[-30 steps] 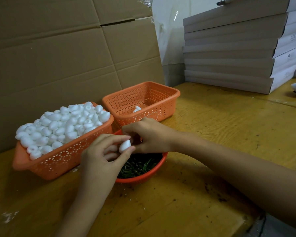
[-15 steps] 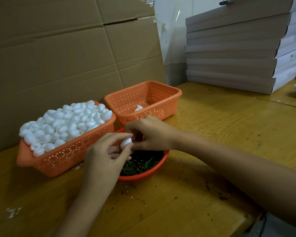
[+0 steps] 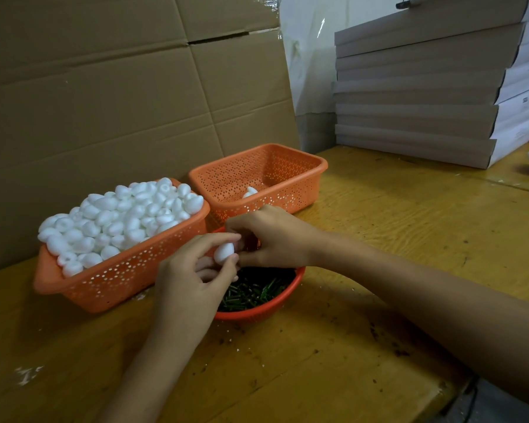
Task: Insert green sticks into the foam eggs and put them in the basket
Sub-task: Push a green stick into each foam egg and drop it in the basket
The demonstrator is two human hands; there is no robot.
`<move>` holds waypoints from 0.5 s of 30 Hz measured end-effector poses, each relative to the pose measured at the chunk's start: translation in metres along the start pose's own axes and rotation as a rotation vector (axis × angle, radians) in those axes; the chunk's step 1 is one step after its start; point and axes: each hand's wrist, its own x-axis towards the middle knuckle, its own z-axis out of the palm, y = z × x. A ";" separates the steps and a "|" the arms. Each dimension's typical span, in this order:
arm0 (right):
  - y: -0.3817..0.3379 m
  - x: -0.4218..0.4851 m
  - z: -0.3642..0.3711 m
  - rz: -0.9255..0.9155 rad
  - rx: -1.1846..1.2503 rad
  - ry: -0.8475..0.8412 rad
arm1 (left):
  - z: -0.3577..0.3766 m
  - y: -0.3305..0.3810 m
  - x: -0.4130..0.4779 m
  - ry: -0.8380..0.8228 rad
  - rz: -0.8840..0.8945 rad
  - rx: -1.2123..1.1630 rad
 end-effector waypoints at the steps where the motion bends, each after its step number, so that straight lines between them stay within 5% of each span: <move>1: 0.000 0.000 0.000 0.002 0.000 -0.002 | 0.000 0.000 0.000 -0.002 0.002 0.002; 15: 0.002 -0.001 0.001 0.003 0.008 0.013 | -0.002 0.002 0.003 -0.023 -0.076 -0.101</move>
